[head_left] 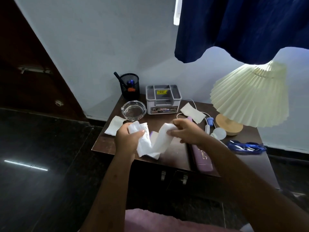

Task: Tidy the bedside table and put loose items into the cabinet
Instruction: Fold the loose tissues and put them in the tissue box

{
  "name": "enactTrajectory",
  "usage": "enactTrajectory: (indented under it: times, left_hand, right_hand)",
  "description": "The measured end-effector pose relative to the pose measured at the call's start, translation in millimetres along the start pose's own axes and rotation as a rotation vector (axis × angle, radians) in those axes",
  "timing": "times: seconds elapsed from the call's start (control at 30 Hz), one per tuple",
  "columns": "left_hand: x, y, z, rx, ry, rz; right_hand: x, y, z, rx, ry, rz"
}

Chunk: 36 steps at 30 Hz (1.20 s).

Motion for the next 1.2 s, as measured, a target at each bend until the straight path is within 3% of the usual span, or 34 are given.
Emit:
enactTrajectory:
  times: [0.07, 0.17, 0.27, 0.43, 0.57, 0.67, 0.77, 0.87, 1.0, 1.2]
  left_hand:
    - [-3, -2, 0, 0.005, -0.01, 0.023]
    - [-14, -10, -5, -0.009, -0.008, 0.132]
    - [-27, -19, -10, 0.014, -0.06, 0.228]
    - [-32, -24, -15, 0.1, -0.218, 0.272]
    - [-31, -24, -16, 0.07, -0.272, 0.269]
    - [-29, -23, -15, 0.021, -0.213, 0.219]
    - [-28, -21, -16, 0.026, -0.21, 0.154]
    - [-29, -23, -19, -0.001, -0.155, 0.055]
    - [-37, -27, -21, -0.059, 0.001, 0.006]
    - [-34, -21, -16, -0.009, -0.05, 0.061]
  right_hand:
    - [13, -10, 15, 0.055, 0.276, 0.067]
    - [18, -18, 30, 0.132, 0.38, 0.125]
    - [3, -16, 36, 0.171, 0.296, 0.077]
    - [-16, -5, 31, 0.209, -0.071, -0.243]
    - [-19, -4, 33, 0.253, -0.062, -0.348]
    - [-20, -1, 31, 0.122, 0.196, -0.302]
    - [-23, -3, 28, -0.077, 0.538, -0.054]
    - [-34, -9, 33, -0.091, 0.774, 0.13]
    - [-50, -9, 43, 0.003, 0.773, 0.127]
    - [-43, -5, 33, -0.057, 0.67, -0.01]
Point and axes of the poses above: each hand's wrist, its own y-axis towards the middle knuckle, its own x-axis out of the back of the hand, z = x × y, the point moved 1 cm from there along y, towards the middle knuckle
